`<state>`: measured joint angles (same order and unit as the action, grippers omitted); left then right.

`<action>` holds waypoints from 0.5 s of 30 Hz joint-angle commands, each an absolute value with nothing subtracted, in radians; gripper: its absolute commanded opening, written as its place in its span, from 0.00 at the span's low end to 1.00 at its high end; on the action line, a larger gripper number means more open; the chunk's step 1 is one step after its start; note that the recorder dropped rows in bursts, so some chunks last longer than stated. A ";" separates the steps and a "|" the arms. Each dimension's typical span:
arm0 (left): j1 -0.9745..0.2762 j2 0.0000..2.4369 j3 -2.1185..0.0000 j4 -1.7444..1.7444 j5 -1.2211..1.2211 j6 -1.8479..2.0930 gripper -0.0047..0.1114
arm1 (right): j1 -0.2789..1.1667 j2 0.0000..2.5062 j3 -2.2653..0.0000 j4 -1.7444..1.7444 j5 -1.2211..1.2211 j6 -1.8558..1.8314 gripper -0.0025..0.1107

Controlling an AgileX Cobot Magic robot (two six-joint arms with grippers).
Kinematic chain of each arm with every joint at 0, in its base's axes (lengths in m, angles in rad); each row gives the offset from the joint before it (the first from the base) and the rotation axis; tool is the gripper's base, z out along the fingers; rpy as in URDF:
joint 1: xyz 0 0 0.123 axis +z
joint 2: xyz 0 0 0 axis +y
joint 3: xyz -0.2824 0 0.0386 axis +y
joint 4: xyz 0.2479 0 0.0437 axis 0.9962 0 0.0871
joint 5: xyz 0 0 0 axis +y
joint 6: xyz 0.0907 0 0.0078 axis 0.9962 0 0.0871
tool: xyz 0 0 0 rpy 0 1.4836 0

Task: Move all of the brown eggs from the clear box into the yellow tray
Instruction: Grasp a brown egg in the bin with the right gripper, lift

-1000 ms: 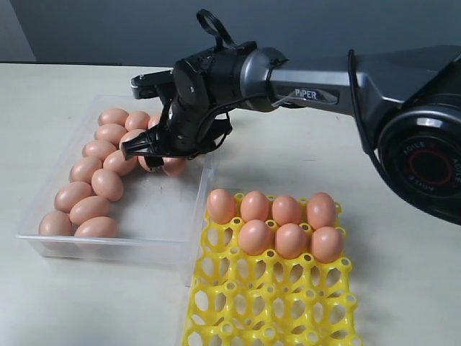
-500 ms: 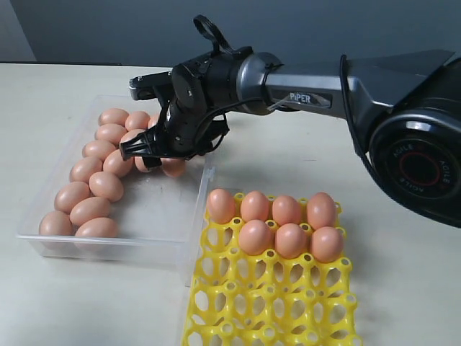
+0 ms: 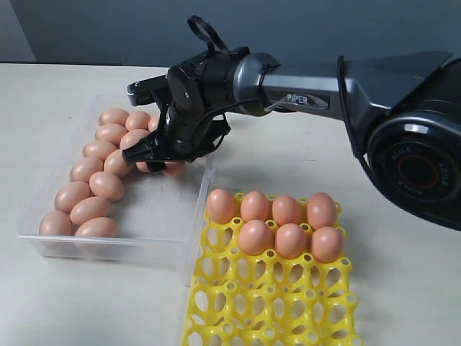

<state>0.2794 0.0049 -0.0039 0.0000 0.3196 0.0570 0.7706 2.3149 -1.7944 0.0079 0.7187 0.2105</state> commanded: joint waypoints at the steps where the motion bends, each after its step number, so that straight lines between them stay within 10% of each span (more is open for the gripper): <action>1: 0.275 0.000 0.000 0.000 0.309 0.057 0.04 | 0.758 2.342 -1.780 -0.015 0.817 0.223 0.37; 7: 0.275 0.000 0.000 0.000 0.309 0.057 0.04 | 0.758 2.334 -1.780 -0.009 0.808 0.223 0.02; 15: 0.275 0.000 0.000 0.000 0.309 0.057 0.04 | 0.772 2.230 -1.780 0.009 0.737 0.212 0.02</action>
<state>0.2794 0.0049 -0.0039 0.0000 0.3196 0.0570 0.7706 2.2803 -1.7857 0.0092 0.7416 0.2142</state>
